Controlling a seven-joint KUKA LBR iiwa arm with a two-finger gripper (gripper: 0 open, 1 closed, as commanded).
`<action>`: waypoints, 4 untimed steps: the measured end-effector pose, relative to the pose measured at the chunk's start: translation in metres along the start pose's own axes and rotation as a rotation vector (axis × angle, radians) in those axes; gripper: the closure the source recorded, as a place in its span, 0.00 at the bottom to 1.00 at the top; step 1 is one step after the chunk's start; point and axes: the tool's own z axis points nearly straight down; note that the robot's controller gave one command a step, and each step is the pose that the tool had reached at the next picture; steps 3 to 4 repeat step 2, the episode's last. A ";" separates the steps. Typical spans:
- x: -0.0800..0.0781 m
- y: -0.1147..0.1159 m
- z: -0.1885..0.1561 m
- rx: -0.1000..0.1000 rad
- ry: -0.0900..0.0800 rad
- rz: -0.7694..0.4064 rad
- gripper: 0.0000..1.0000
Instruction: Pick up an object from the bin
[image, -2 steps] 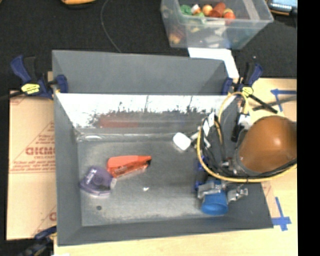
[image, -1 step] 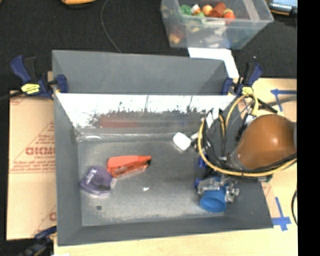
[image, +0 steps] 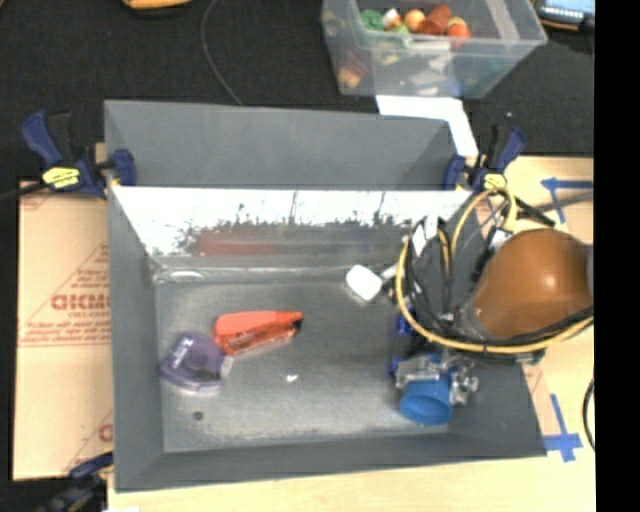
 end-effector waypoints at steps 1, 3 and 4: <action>0.004 0.001 -0.035 -0.007 0.010 0.000 1.00; 0.004 -0.001 -0.078 0.001 0.012 0.005 1.00; 0.004 -0.001 -0.078 0.001 0.012 0.005 1.00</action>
Offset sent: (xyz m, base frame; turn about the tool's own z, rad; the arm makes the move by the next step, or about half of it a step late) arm -0.0037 -0.0017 0.0257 -0.0041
